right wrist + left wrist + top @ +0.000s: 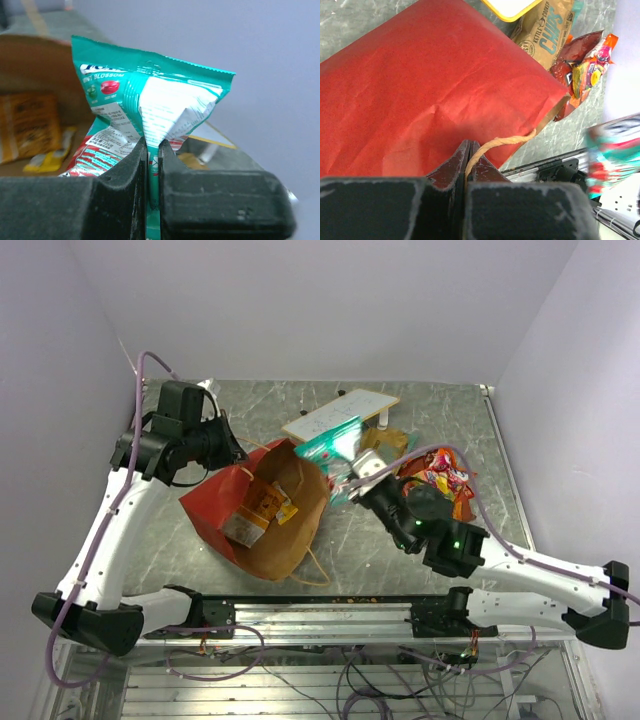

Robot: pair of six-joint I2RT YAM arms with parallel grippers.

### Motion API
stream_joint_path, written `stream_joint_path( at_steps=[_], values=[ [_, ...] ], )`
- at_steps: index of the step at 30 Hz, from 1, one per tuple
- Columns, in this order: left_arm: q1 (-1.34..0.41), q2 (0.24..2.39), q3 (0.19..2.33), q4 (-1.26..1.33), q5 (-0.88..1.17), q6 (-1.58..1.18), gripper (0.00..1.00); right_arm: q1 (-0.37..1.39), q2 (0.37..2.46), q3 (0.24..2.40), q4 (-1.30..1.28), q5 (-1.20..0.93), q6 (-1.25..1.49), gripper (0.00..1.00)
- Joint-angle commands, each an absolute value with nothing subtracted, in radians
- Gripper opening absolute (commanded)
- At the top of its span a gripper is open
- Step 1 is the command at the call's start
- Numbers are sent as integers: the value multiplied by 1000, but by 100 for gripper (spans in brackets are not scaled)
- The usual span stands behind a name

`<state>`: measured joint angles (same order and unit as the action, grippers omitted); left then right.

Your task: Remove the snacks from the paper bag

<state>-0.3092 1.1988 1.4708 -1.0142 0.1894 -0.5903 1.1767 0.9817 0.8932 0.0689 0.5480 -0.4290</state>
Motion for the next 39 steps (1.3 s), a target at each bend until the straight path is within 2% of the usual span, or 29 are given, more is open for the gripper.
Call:
stream_joint_path(
  at_steps=[1,3,5,8,11,18,25,28,31,33,36,39],
  values=[
    [-299,1215,1502,-998,157,-572,7,1152,968,812,419,930,-516,0],
    [-299,1221,1505,-999,163,-572,7,1080,1006,818,485,995,-480,0],
    [-298,1225,1501,-998,172,-576,7,963,1052,868,376,997,-301,0],
    [-298,1219,1491,-987,186,-590,7,750,1125,936,115,884,70,0],
    [-297,1219,1495,-983,194,-595,7,616,1210,977,-16,755,361,0],
    [-296,1213,1508,-983,193,-607,7,515,1394,965,-124,641,677,0],
    [-296,1207,1479,-954,228,-633,7,470,1524,957,-81,637,722,2],
    [-297,1212,1482,-951,255,-646,7,466,1555,980,-134,656,709,17],
    [-296,1205,1481,-954,261,-647,7,466,1532,984,-194,637,690,45],
    [-296,1188,1469,-948,259,-650,7,466,1463,950,-192,574,660,58],
    [-295,1185,1457,-950,273,-658,7,468,1324,884,-149,422,565,66],
    [-296,1186,1451,-949,296,-664,7,472,1194,844,-127,300,523,68]
  ],
)
